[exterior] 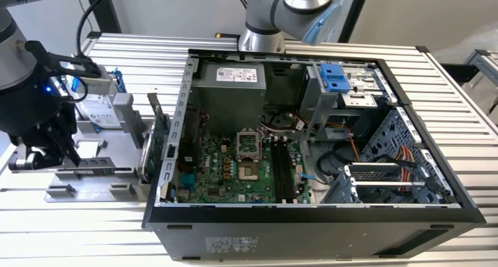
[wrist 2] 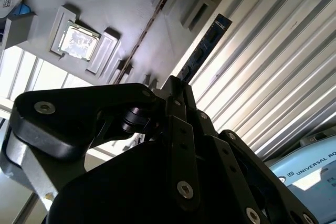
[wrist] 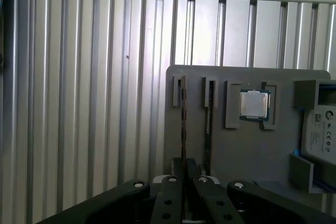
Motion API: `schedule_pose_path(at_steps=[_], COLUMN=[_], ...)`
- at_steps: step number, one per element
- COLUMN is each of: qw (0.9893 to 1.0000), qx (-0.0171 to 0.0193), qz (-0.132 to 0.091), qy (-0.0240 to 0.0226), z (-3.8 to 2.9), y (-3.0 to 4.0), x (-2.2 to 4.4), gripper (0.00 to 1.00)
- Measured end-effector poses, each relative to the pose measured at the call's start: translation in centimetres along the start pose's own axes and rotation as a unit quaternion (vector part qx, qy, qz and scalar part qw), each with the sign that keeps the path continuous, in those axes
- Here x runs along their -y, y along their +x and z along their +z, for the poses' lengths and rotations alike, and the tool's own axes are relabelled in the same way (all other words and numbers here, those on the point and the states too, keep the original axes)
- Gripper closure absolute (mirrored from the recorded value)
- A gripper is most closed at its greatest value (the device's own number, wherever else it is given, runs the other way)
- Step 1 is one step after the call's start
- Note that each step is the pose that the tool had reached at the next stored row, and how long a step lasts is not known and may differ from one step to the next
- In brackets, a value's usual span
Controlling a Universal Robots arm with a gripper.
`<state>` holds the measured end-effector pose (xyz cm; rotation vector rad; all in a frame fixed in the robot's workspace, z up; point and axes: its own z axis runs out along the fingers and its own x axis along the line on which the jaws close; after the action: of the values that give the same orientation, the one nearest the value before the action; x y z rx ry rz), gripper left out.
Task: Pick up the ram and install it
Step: 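Pick up the ram and move it above insertion slot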
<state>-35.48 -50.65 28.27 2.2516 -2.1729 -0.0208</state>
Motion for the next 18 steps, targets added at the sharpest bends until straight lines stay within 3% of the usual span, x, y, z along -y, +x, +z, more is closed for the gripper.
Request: schedule_pose_path(at_steps=[18], qw=[1.0000], qx=[0.0000], qz=[0.000], qy=[0.0000], z=[-1.17], y=[0.00], x=[-0.01], gripper=[1.00])
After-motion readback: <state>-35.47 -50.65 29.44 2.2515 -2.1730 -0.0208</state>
